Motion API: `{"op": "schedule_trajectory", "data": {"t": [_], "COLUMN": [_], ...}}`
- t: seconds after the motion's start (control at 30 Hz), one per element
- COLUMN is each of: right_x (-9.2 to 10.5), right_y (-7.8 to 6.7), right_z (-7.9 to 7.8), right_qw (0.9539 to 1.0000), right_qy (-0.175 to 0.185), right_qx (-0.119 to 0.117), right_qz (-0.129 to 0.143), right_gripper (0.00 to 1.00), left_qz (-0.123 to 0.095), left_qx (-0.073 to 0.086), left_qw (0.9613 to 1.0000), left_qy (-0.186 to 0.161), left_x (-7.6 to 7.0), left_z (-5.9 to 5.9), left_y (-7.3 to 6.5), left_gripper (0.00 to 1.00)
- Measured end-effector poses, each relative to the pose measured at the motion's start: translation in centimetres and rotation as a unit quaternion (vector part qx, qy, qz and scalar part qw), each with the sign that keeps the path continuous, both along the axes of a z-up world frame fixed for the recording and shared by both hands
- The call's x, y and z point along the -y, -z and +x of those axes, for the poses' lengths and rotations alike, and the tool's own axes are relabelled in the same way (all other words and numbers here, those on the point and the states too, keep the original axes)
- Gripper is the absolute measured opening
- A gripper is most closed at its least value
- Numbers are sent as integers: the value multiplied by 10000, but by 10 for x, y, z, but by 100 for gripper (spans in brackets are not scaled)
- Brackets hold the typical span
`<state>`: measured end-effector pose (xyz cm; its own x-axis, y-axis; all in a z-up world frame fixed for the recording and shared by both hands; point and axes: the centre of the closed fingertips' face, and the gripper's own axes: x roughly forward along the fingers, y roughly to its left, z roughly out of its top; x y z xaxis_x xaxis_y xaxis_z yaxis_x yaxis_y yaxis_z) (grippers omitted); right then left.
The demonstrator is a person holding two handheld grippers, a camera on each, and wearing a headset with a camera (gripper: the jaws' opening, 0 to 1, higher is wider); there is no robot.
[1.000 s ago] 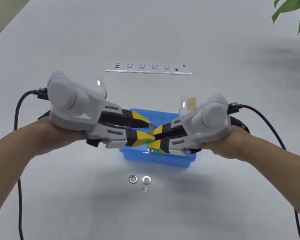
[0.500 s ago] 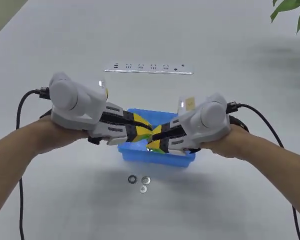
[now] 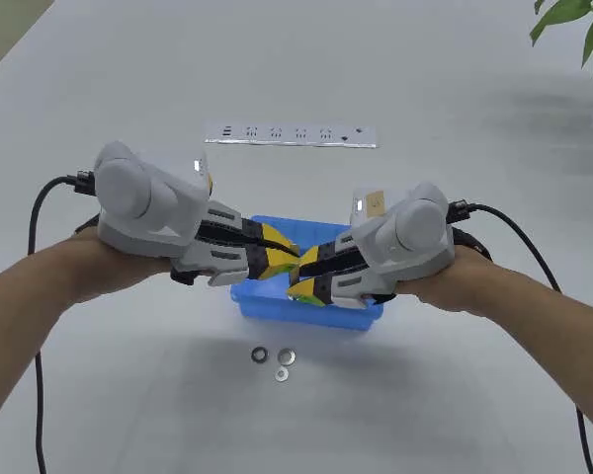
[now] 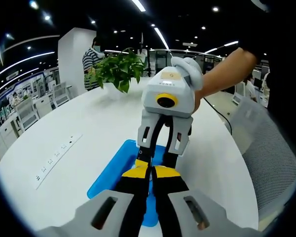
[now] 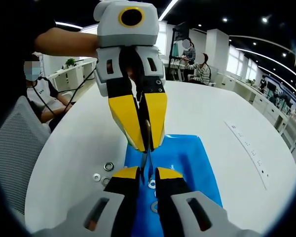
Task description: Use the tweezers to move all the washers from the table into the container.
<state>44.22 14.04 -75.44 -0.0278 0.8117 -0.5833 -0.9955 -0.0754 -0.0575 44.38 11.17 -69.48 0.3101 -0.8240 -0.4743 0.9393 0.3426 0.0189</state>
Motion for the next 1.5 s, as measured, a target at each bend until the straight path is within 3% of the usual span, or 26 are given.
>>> {"op": "schedule_trajectory", "data": {"t": [0.63, 0.9, 1.5], "right_x": [18, 29, 48], "right_y": [-22, -30, -40], "right_z": [-4, -10, -28], "right_qw": [9991, 9983, 9967], "right_qy": [394, 557, 783], "right_qx": [-176, -149, -154], "right_qz": [35, 79, 150], "right_gripper": [31, 36, 53], "left_qz": [32, 93, 165], "left_qx": [139, 208, 270], "left_qw": [9999, 9997, 9995], "left_qy": [24, 26, 57], "left_x": [3, -1, -7], "left_z": [-5, -9, -27], "left_y": [-21, -29, -48], "left_gripper": [6, 6, 6]}}
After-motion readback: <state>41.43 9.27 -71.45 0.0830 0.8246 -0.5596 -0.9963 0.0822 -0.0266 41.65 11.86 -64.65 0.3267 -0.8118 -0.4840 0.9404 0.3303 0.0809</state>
